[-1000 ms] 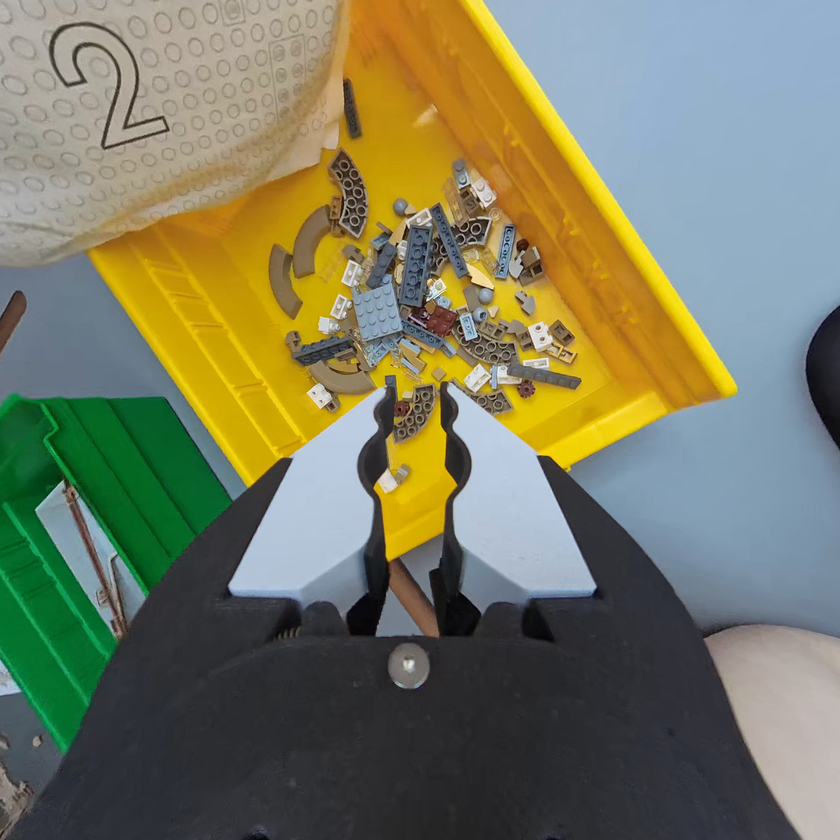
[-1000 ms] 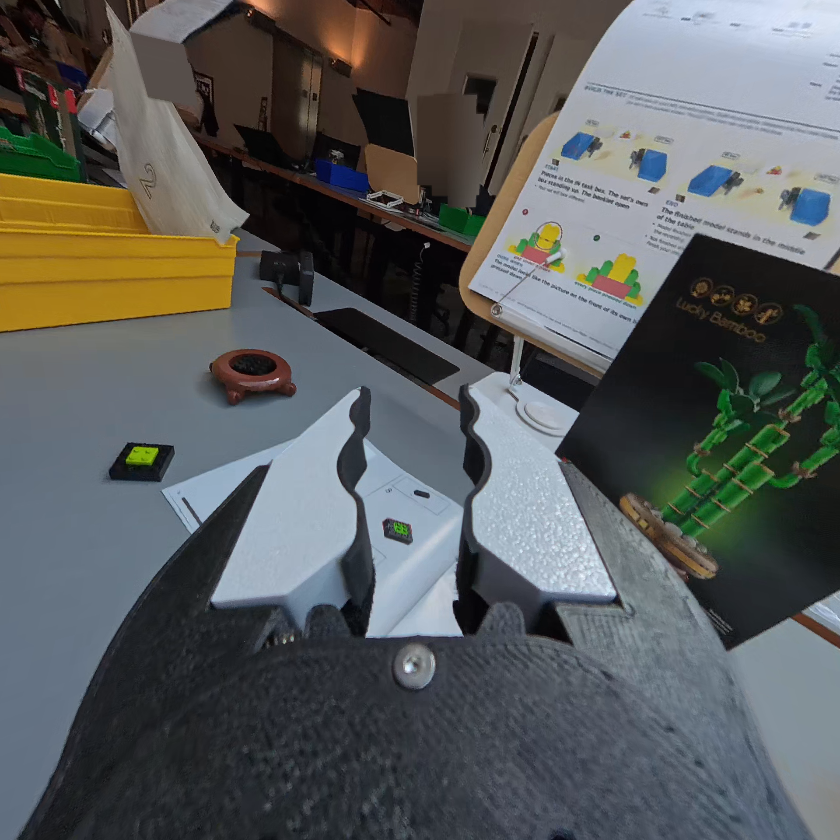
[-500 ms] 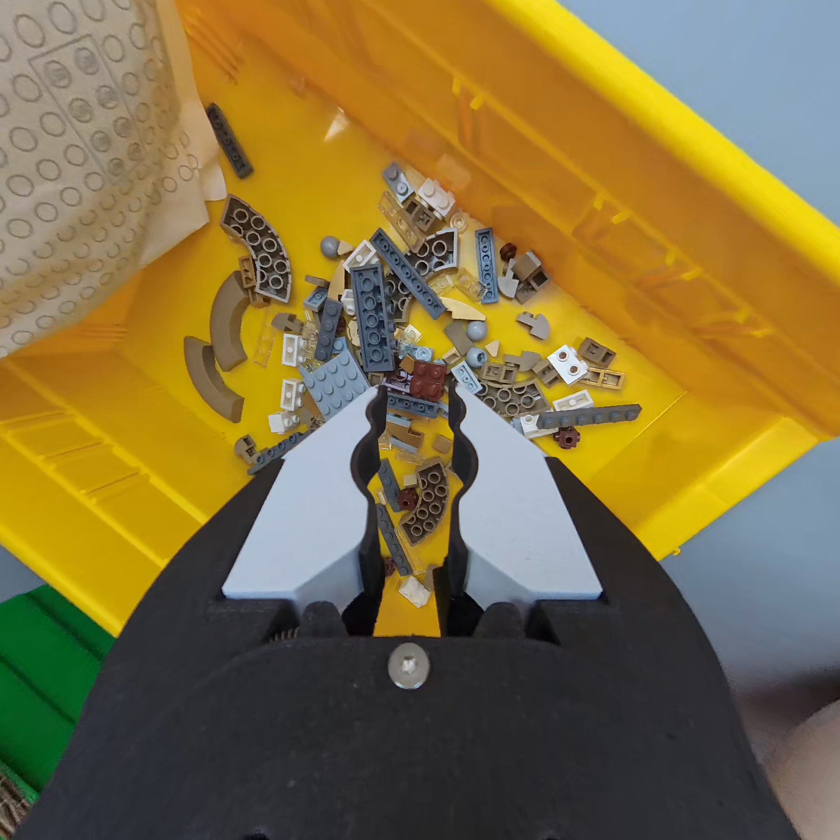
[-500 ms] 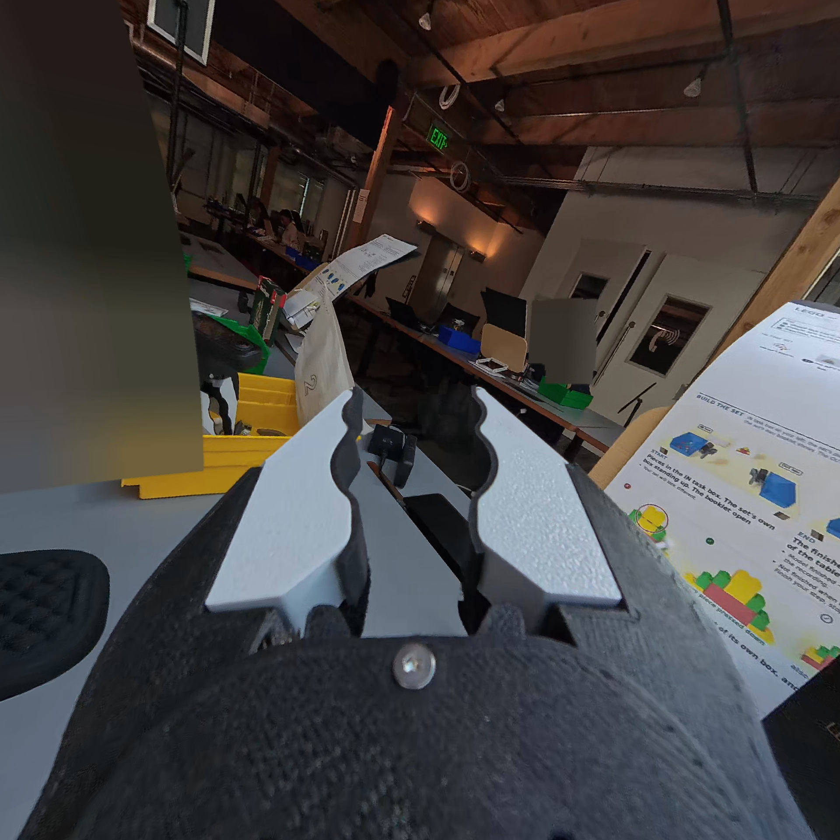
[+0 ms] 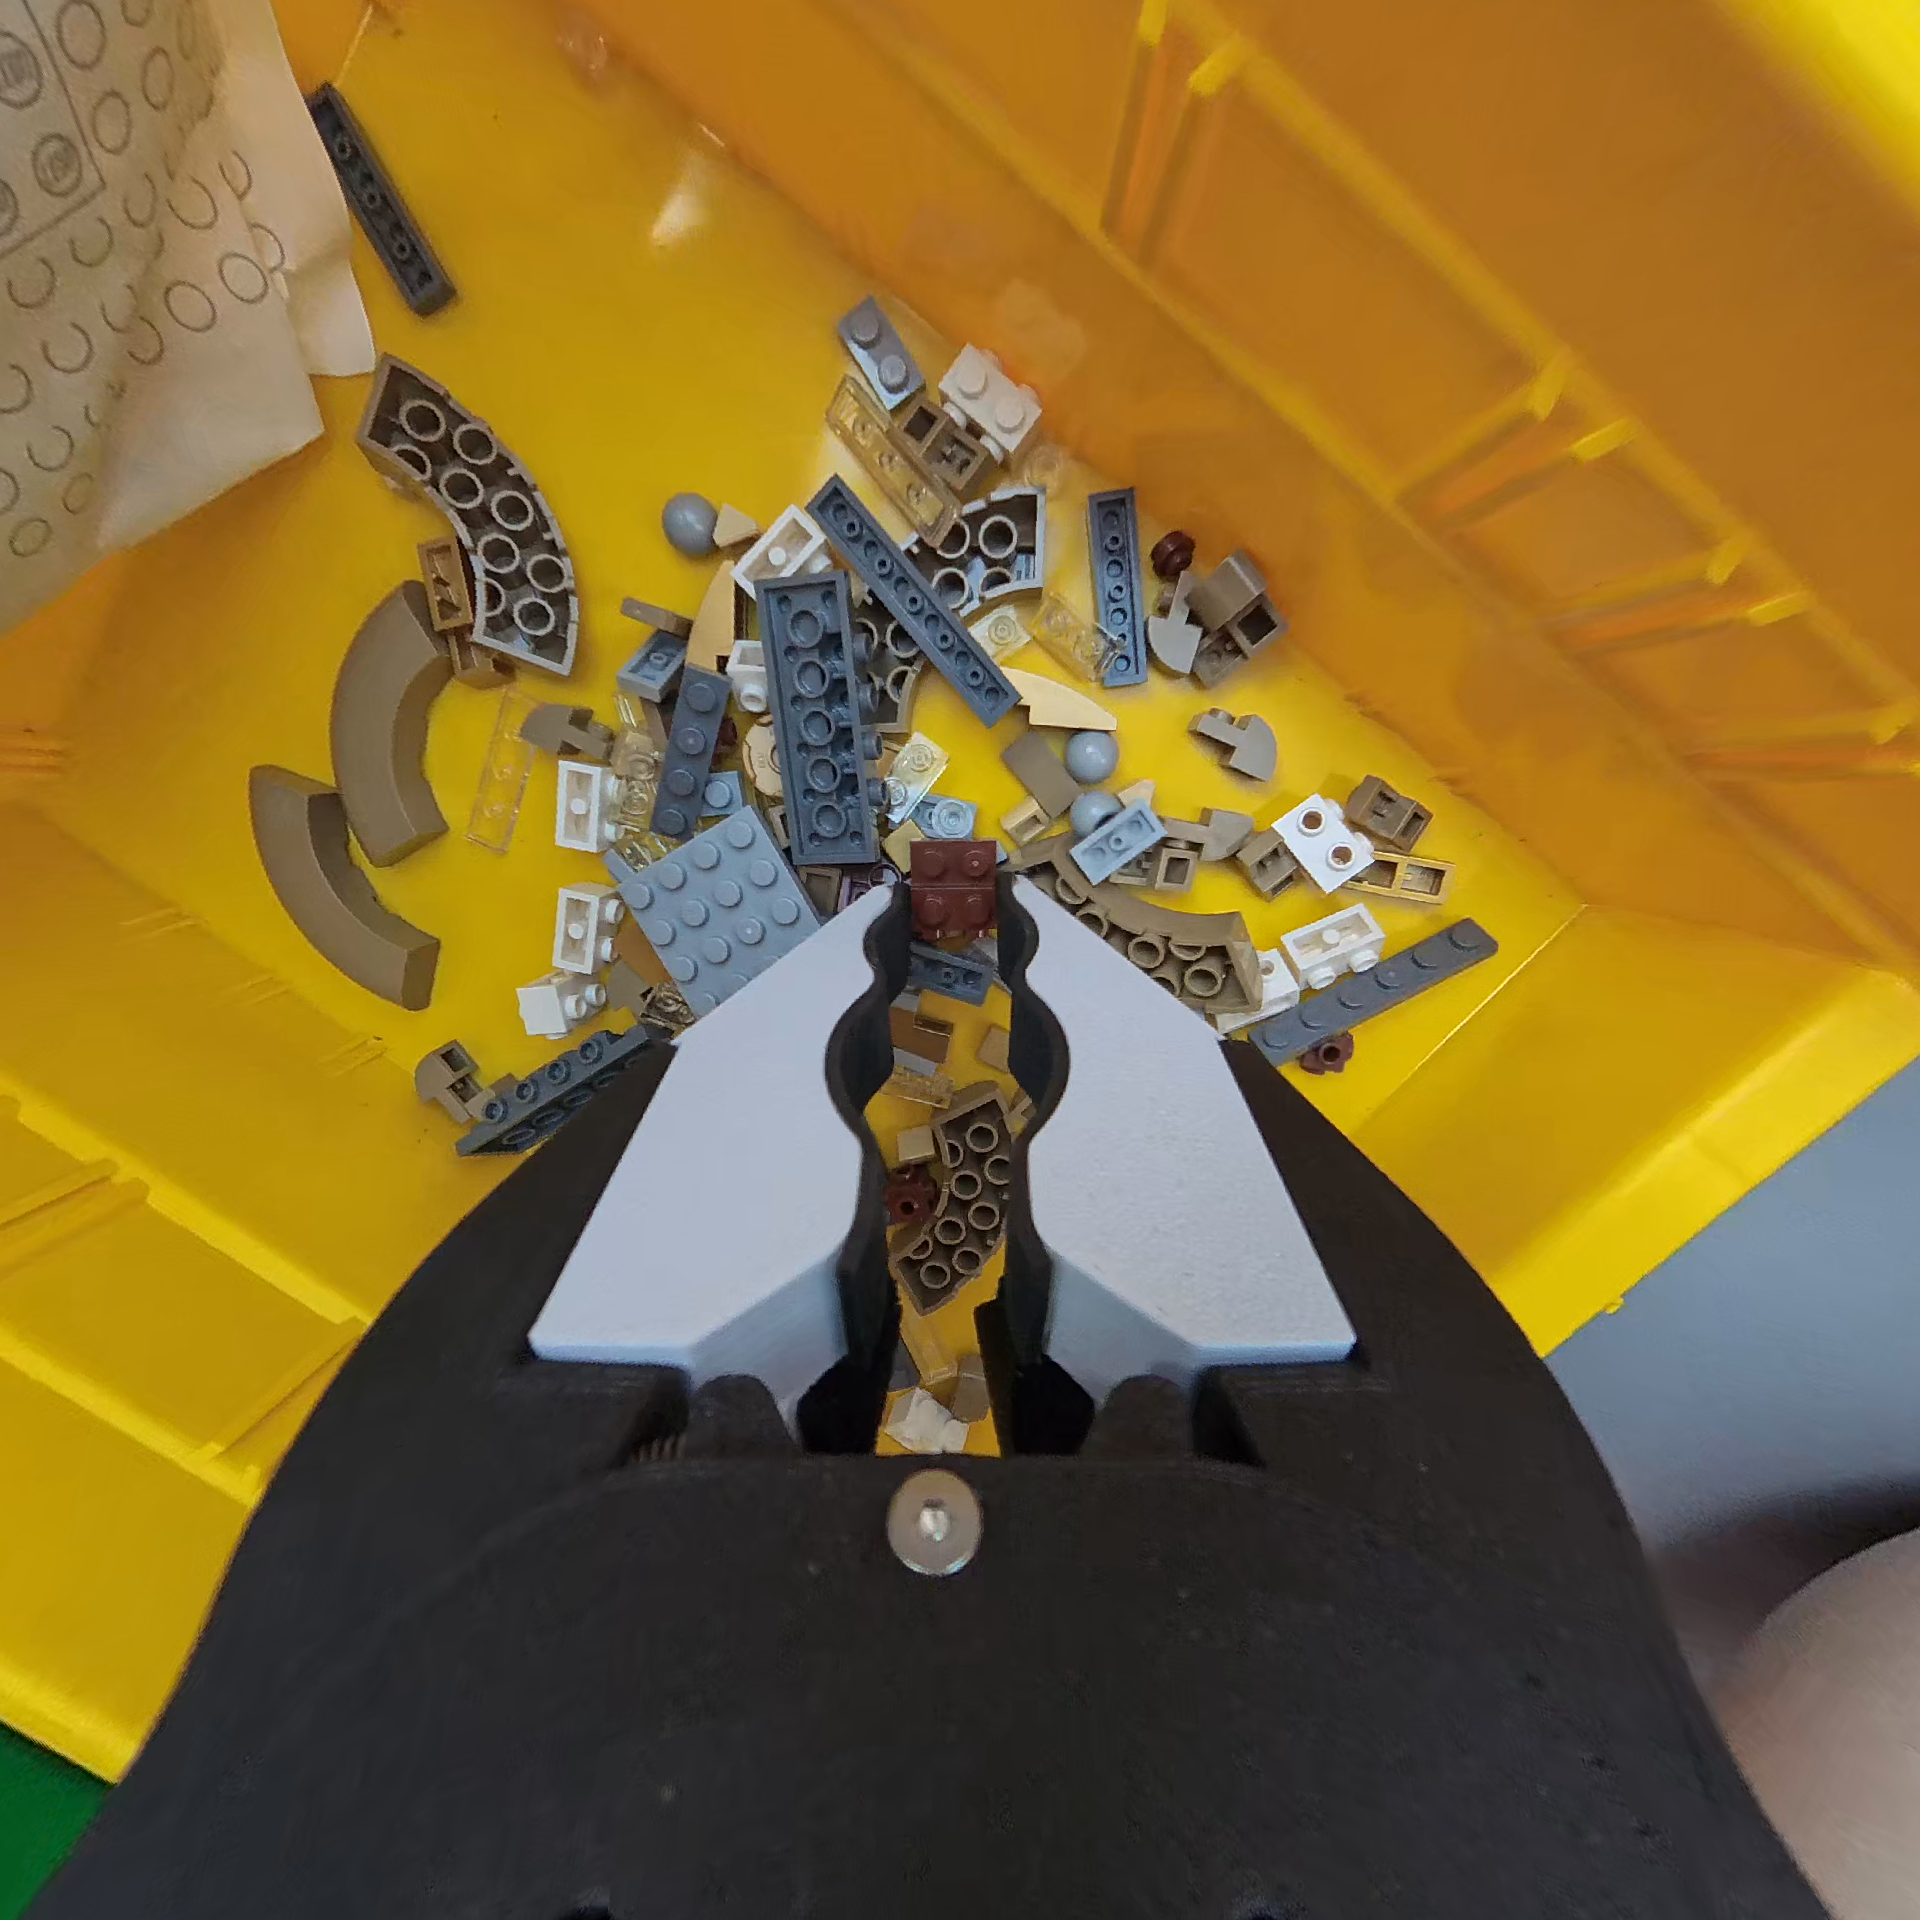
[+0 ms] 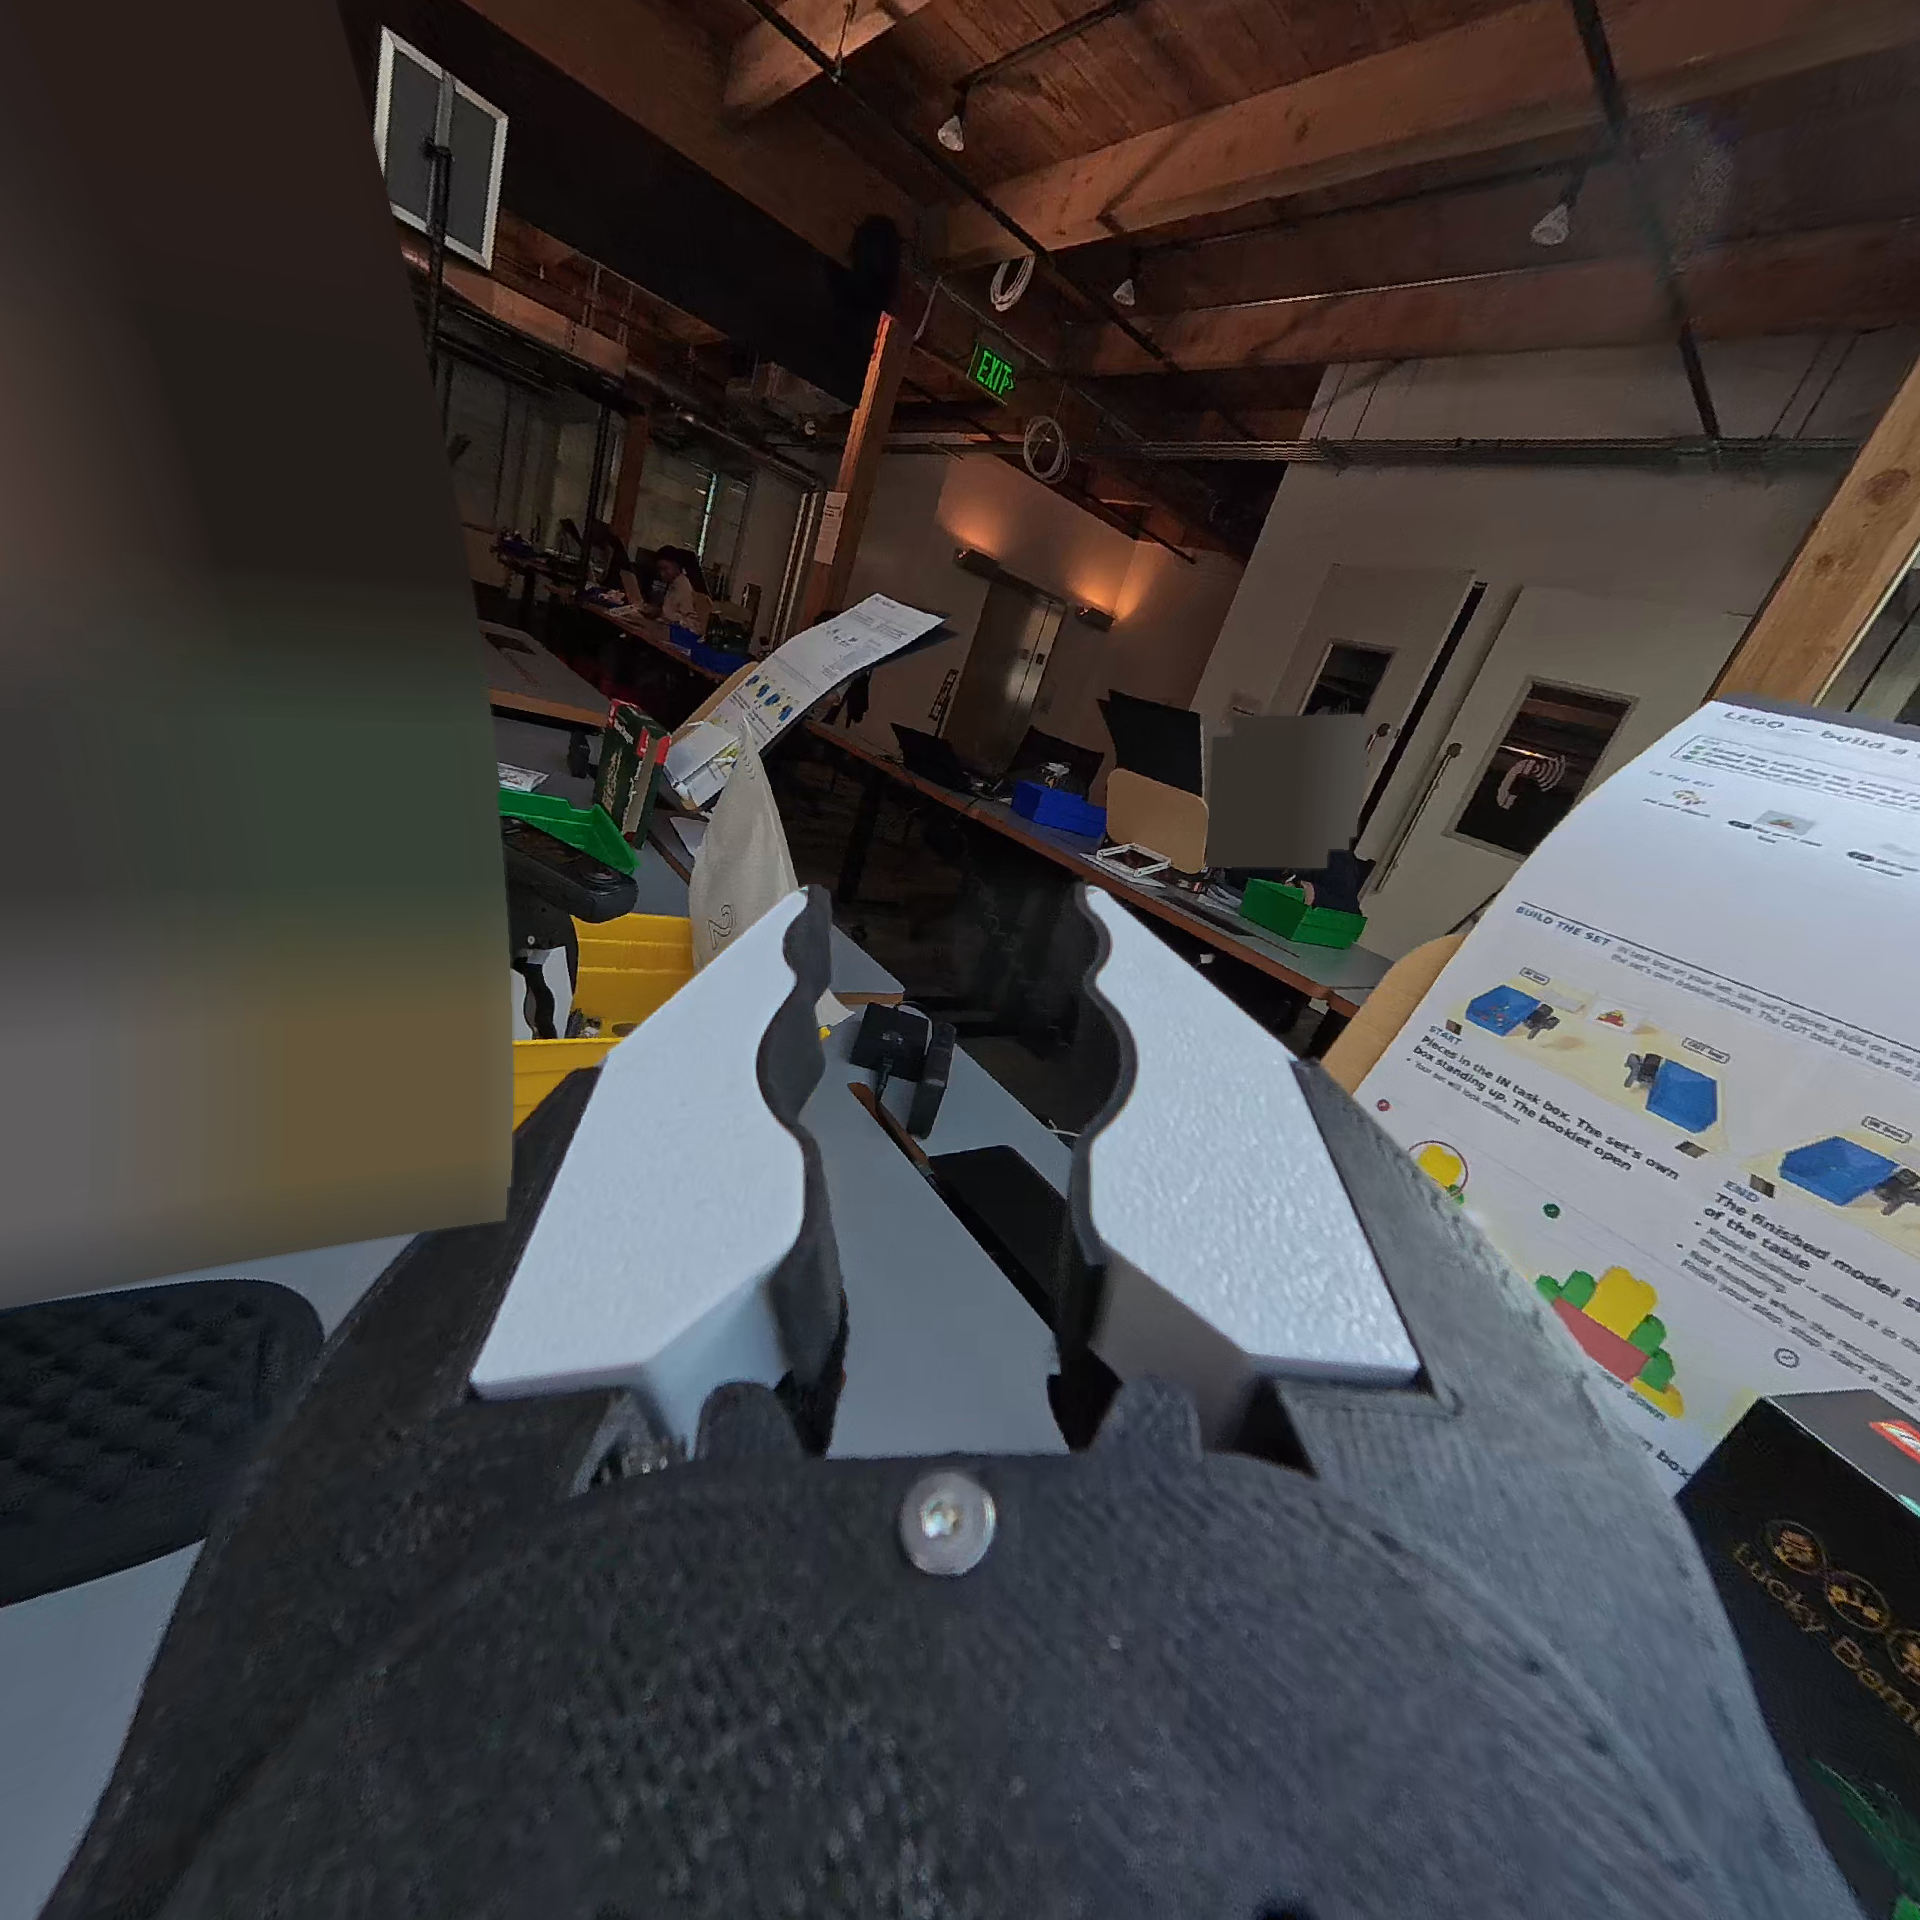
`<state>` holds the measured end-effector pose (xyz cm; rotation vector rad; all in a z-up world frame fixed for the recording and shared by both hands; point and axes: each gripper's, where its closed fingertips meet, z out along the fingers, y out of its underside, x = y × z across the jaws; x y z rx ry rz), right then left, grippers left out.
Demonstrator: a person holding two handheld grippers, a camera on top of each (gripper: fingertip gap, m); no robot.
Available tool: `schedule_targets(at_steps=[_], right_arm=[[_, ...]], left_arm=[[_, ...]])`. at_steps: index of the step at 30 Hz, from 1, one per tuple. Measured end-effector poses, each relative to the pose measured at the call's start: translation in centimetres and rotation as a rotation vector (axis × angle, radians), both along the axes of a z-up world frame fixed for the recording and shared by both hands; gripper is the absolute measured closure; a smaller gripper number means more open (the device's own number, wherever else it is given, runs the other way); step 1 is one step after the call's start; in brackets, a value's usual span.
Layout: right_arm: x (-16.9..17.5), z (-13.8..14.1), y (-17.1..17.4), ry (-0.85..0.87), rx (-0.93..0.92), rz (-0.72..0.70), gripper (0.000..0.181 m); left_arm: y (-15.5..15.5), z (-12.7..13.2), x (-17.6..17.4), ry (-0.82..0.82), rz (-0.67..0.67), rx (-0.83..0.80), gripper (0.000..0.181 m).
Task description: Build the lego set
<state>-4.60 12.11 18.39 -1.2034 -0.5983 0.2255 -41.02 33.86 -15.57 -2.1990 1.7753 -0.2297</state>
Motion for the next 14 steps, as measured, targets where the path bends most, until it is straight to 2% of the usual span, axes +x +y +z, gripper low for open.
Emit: schedule_targets(at_steps=[5,9,11,14], right_arm=[[3.4,2.3,-1.7,0.015,0.047,-0.088,0.136],[6.7,3.2,-3.1,0.0,0.055,-0.185,0.138],[8.6,2.5,-3.4,-0.012,0.0,-0.219,0.14],[11.9,-0.6,-2.6,-0.005,-0.195,-0.274,0.14]], left_arm=[[0.6,1.5,-0.6,0.038,0.041,0.062,0.167],[1.4,5.6,-0.7,0.03,0.137,0.241,0.167],[1.3,7.8,-0.4,-0.007,0.213,0.322,0.167],[-0.2,10.1,0.5,-0.091,0.265,0.431,0.167]])
